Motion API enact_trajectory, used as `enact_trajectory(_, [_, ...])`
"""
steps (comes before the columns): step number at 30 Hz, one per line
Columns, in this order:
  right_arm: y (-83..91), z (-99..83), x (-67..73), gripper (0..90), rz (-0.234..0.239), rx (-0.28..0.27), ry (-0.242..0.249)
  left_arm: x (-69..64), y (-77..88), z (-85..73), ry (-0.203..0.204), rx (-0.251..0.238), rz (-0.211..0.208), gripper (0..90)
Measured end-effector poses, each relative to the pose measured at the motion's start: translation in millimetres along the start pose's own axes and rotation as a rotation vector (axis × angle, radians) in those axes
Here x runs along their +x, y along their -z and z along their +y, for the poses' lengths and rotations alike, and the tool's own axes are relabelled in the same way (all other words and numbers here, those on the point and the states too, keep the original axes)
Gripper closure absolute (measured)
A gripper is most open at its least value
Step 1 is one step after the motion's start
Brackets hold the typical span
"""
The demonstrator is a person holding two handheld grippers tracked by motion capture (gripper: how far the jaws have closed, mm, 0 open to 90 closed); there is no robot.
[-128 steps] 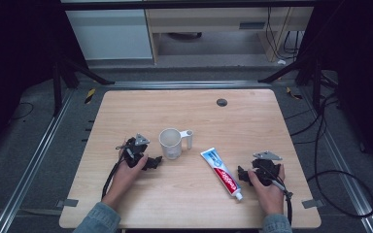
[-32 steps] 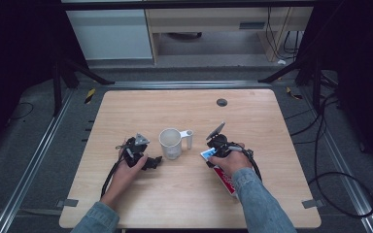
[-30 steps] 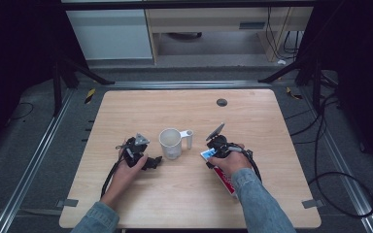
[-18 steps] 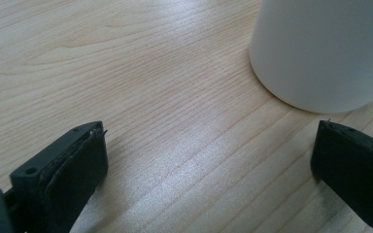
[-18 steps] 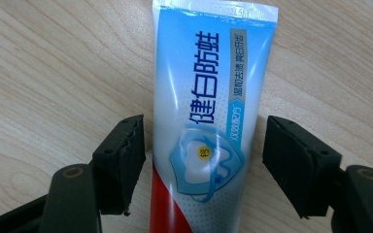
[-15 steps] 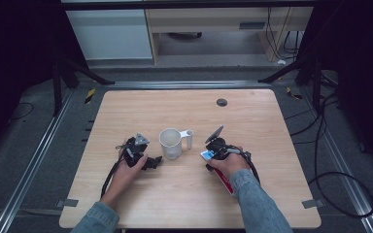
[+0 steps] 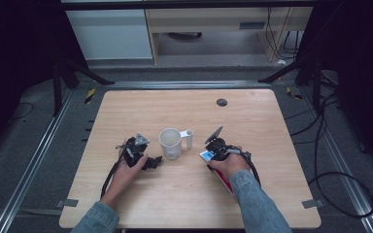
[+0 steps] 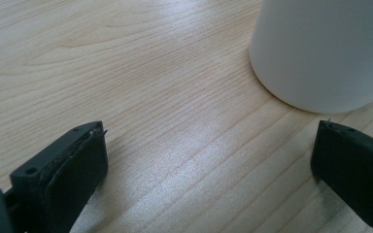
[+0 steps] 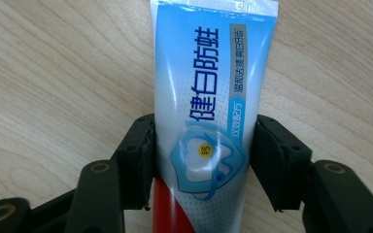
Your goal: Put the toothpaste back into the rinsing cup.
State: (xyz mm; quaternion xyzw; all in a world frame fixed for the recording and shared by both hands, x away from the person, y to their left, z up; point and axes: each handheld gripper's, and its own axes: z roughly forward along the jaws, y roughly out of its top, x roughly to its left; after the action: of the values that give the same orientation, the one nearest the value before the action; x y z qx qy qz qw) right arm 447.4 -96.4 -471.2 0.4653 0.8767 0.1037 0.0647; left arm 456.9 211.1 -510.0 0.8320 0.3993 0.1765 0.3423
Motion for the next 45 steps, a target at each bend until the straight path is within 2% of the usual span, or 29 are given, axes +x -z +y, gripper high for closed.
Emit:
enact_trajectory(1, [1.0, 0.7, 1.8, 50.9, 0.012, 0.005, -0.003, 0.0, 0.0, 0.0, 0.000, 0.000, 0.000, 0.0])
enact_trajectory(8, [5.3, -0.1, 0.9, 63.1, 0.013, -0.006, 0.026, 0.0, 0.0, 0.0, 0.000, 0.000, 0.000, 0.0])
enact_trajectory(9, [8.1, -1.0, -0.1, 67.9, 0.022, -0.014, 0.028, 0.0, 0.0, 0.0, 0.000, 0.000, 0.000, 0.0])
enact_trajectory(11, [9.0, -1.4, -0.3, 68.7, 0.026, -0.017, 0.024, 0.0, 0.0, 0.0, 0.000, 0.000, 0.000, 0.0])
enact_trajectory(12, [10.4, -2.6, -1.3, 70.7, 0.028, -0.026, 0.038, 0.0, 0.0, 0.0, 0.000, 0.000, 0.000, 0.0])
enact_trajectory(18, [16.5, 0.2, -2.3, 72.6, 0.033, -0.013, 0.046, 0.0, 0.0, 0.0, 0.000, 0.000, 0.001, 0.0])
enact_trajectory(21, [19.9, 1.9, -4.0, 72.9, 0.027, -0.027, 0.059, 0.0, 0.0, 0.0, 0.000, 0.000, 0.001, 0.0])
enact_trajectory(31, [43.1, 11.8, -9.1, 73.2, 0.000, -0.043, 0.067, -0.3, -0.3, 0.0, 0.004, -0.004, 0.001, 0.0])
enact_trajectory(36, [51.4, 12.2, -13.5, 73.4, 0.008, -0.089, 0.055, -0.3, -0.3, 0.0, 0.005, -0.004, 0.000, 0.0])
enact_trajectory(37, [55.8, 11.6, -14.9, 73.4, 0.018, -0.116, 0.052, -0.3, -0.3, 0.0, 0.004, -0.004, 0.000, 0.0])
enact_trajectory(45, [79.3, 12.8, -19.7, 73.4, 0.019, -0.199, 0.033, -0.1, -0.3, 0.1, 0.001, -0.004, 0.002, 0.0])
